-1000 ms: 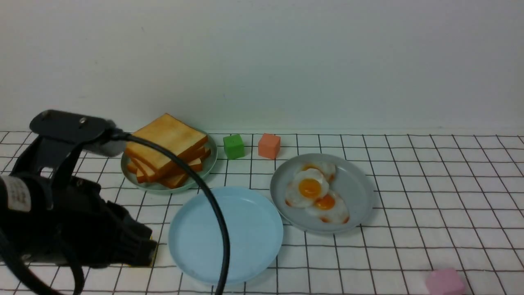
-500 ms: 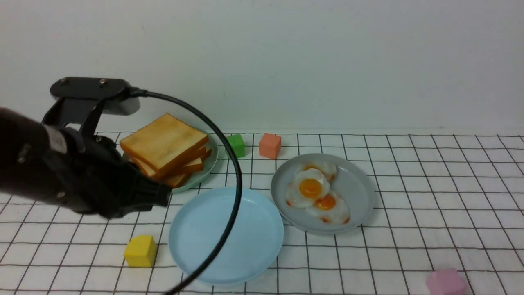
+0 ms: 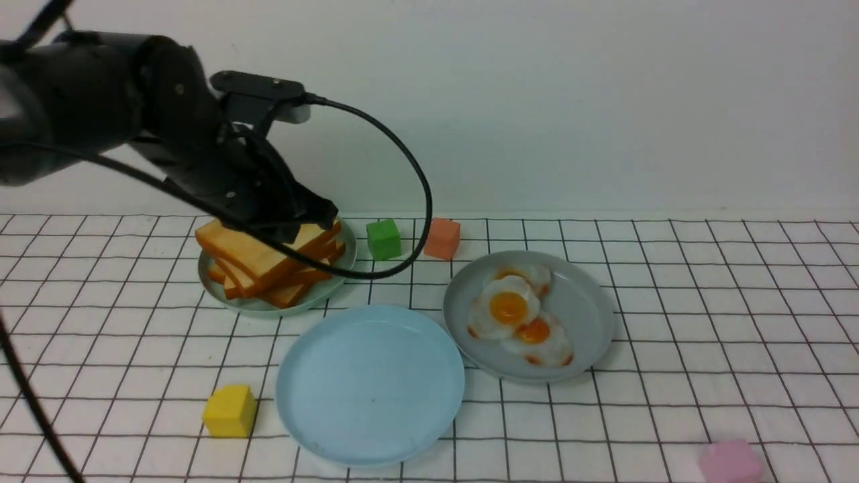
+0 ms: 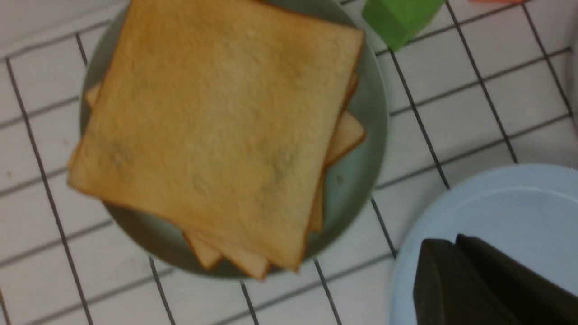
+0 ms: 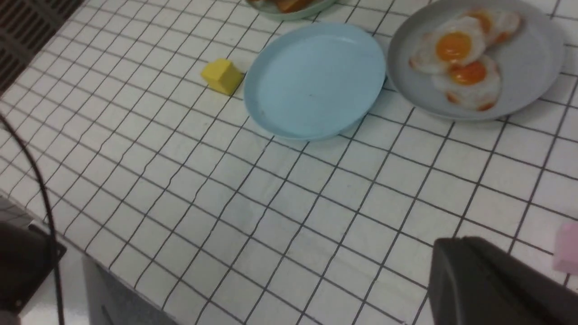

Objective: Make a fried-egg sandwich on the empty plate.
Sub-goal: Use the left arm to grab a slice of bread

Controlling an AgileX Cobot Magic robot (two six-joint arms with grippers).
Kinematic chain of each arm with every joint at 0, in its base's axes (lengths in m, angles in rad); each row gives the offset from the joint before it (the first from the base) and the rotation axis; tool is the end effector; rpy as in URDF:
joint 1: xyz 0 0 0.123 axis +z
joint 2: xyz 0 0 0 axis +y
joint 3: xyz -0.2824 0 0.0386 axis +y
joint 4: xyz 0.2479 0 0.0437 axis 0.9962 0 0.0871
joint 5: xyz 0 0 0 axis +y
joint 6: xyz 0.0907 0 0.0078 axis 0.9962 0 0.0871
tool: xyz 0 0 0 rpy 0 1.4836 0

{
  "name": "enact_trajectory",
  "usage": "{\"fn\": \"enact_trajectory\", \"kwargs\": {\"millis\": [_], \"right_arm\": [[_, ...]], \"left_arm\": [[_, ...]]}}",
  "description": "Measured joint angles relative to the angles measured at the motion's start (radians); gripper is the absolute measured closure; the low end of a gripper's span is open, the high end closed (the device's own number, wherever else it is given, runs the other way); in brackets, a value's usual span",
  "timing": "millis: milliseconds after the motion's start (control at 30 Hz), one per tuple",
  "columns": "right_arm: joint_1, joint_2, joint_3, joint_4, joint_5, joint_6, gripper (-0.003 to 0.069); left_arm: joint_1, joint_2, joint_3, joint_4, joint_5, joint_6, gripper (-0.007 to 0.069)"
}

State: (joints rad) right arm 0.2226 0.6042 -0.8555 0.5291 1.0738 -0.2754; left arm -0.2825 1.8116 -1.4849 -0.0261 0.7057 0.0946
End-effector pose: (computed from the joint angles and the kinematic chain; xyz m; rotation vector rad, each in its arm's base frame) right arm 0.0716 0.0577 0.3683 -0.4996 2.1775 0.6335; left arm 0.3903 -0.1149 0.2760 0.4543 2.4776 -0.1057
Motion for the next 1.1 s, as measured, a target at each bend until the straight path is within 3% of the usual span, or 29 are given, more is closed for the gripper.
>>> {"fn": "enact_trajectory", "kwargs": {"millis": [100, 133, 333, 500, 867, 1100], "right_arm": [[0.009, 0.012, 0.000, 0.000, 0.000, -0.007, 0.0667], [0.011, 0.014, 0.000, 0.000, 0.000, -0.011, 0.0666], [0.011, 0.014, 0.000, -0.010, 0.000, -0.012, 0.0662], [0.011, 0.014, 0.000, -0.019, 0.002, -0.012, 0.0657], [0.011, 0.014, 0.000, -0.019, 0.008, -0.012, 0.0652], [0.011, 0.014, 0.000, -0.035, 0.040, -0.020, 0.0649]], "left_arm": [[0.000, 0.054, -0.042, 0.054, -0.027, 0.004, 0.0501], [0.000, 0.091, -0.057, 0.100, -0.061, 0.004, 0.0424], [0.000, 0.171, -0.064, 0.160, -0.169, 0.006, 0.0217], [0.000, 0.214, -0.065, 0.170, -0.200, 0.007, 0.0150], [0.000, 0.259, -0.070, 0.192, -0.215, 0.049, 0.0172], [-0.003, 0.265, -0.072, 0.263, -0.221, 0.053, 0.0449]]}}
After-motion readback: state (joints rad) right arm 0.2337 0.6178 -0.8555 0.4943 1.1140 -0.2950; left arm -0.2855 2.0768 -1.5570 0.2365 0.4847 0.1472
